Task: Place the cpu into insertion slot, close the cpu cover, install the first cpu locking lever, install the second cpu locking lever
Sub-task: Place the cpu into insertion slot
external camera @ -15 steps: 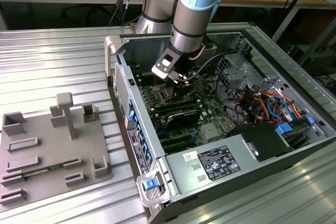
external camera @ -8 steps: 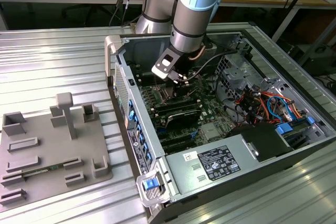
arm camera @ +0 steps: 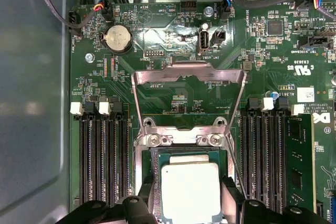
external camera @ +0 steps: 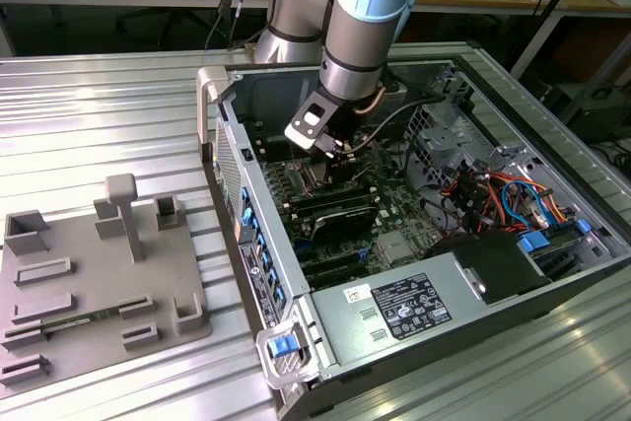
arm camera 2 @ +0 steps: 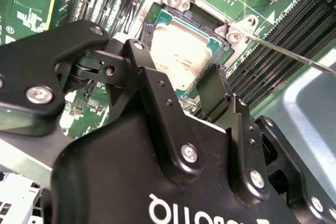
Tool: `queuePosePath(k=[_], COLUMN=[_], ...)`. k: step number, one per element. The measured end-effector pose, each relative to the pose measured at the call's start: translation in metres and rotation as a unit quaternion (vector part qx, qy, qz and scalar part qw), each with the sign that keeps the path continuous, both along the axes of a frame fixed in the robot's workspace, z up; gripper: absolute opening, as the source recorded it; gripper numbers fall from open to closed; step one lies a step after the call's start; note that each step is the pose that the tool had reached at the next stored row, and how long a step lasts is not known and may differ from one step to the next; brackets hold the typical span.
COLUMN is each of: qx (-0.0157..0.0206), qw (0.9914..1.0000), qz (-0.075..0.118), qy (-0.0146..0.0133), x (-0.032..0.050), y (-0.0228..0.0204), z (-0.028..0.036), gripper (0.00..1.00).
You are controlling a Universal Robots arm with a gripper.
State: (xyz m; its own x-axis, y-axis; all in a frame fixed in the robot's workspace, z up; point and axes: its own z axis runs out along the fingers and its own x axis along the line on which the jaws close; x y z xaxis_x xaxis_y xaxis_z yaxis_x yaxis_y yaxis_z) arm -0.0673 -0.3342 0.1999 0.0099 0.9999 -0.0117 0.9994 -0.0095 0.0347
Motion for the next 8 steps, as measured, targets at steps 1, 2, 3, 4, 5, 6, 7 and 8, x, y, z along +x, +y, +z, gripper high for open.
queuePosePath(k=[1, 2, 3, 4, 5, 6, 7, 8], qx=[-0.0001, -0.0001, -0.0001, -0.0001, -0.0001, -0.0001, 0.0000, -0.0001], qw=[1.00000, 1.00000, 1.00000, 1.00000, 1.00000, 1.00000, 1.00000, 1.00000], qz=[0.000, 0.000, 0.000, 0.000, -0.001, -0.001, -0.001, -0.001], qy=[0.0001, 0.0001, 0.0001, 0.0001, 0.0001, 0.0002, 0.0004, 0.0007], x=[0.0000, 0.0000, -0.0001, 0.0000, 0.0000, 0.0001, 0.0002, 0.0002], y=[-0.0001, -0.0001, -0.0001, 0.0000, 0.0000, 0.0001, 0.0002, 0.0003], z=[0.0000, 0.0000, 0.0001, 0.0000, 0.0002, 0.0006, 0.0009, 0.0013], gripper=[0.60, 0.60, 0.60, 0.60, 0.60, 0.60, 0.60, 0.60])
